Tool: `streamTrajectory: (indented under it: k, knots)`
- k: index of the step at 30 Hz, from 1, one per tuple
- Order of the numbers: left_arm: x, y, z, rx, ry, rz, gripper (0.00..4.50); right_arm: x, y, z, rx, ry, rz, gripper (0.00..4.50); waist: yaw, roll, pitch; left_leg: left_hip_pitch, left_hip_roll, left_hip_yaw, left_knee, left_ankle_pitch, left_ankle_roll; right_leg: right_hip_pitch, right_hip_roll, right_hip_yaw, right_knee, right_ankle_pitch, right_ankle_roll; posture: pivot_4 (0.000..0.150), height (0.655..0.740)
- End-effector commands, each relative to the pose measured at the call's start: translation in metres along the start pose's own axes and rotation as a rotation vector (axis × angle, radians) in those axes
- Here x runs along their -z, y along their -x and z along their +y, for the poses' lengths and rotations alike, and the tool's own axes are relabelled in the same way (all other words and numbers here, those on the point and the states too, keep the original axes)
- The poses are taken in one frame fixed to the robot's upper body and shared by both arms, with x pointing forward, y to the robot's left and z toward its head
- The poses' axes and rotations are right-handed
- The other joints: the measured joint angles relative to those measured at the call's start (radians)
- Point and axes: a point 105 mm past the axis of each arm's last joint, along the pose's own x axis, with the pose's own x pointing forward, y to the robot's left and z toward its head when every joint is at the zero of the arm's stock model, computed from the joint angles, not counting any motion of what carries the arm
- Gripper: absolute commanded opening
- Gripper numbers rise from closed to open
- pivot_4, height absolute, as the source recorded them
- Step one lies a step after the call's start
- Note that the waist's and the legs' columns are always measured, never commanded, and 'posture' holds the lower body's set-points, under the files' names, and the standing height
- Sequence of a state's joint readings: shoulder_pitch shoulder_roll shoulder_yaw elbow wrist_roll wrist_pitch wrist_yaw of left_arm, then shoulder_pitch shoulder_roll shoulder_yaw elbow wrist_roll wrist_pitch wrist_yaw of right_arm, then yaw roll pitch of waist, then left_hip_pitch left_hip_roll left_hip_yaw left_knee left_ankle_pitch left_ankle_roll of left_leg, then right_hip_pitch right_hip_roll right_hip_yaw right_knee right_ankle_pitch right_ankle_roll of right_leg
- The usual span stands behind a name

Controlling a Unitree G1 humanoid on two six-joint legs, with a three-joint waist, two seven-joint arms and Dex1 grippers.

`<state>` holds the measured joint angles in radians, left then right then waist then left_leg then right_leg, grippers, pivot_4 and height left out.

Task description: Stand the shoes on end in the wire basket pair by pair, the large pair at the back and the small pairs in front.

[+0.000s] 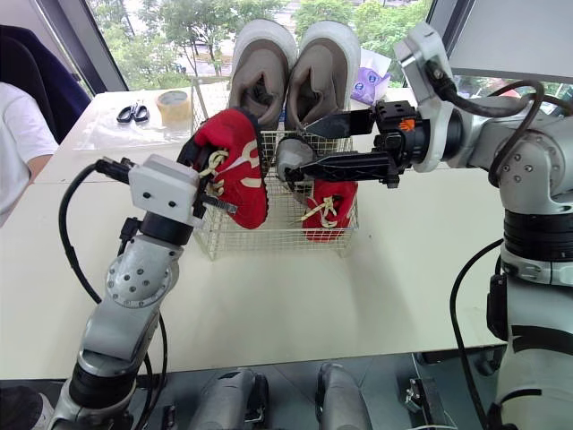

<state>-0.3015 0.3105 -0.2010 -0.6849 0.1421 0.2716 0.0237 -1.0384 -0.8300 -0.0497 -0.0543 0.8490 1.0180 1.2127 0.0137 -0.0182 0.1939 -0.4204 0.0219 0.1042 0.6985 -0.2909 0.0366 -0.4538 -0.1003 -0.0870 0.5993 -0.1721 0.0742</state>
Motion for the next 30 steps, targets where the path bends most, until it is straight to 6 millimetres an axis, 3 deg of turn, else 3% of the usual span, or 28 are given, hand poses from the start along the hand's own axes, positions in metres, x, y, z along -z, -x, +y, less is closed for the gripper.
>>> streamTrajectory:
  k: [1, 12, 18, 26, 30]
  knots:
    - [0.012, 0.009, -0.001, 0.002, -0.076, 0.026, 0.05, -0.008, 0.005, 0.004, 0.002, 0.027, -0.035, 4.50, 0.000, 0.001, 0.000, 0.000, 0.000, 0.000, 0.000, 0.000, 0.000, 0.000, 0.000, 0.000, 0.000, 0.000, 0.000, 0.150, 0.7400]
    - [0.031, 0.022, -0.016, 0.093, -0.017, 0.126, 0.05, 0.000, 0.009, 0.013, -0.015, -0.015, -0.005, 4.50, -0.001, 0.010, -0.006, 0.001, 0.001, 0.001, 0.000, 0.000, 0.000, 0.000, 0.000, 0.000, 0.000, 0.001, -0.001, 0.150, 0.7400]
    - [0.030, 0.026, -0.006, 0.091, 0.036, 0.162, 0.05, 0.025, 0.011, 0.043, -0.067, -0.063, 0.152, 4.50, 0.000, 0.010, -0.007, 0.000, 0.001, 0.000, 0.000, 0.000, 0.001, 0.000, 0.000, -0.001, 0.000, 0.001, -0.001, 0.150, 0.7400]
    - [0.042, 0.035, 0.001, 0.058, 0.161, 0.253, 0.05, 0.048, 0.018, 0.042, 0.072, -0.109, 0.184, 4.50, -0.002, 0.011, -0.007, 0.001, 0.003, 0.001, 0.000, 0.000, 0.001, 0.000, 0.002, -0.001, 0.000, 0.001, -0.001, 0.150, 0.7400]
    - [0.046, 0.038, 0.013, 0.055, 0.135, 0.293, 1.54, 0.049, 0.019, 0.042, 0.097, -0.122, 0.165, 4.50, -0.001, 0.011, -0.007, 0.001, 0.004, 0.001, 0.000, 0.000, 0.001, 0.000, 0.003, 0.000, 0.000, 0.001, -0.001, 0.150, 0.7400]
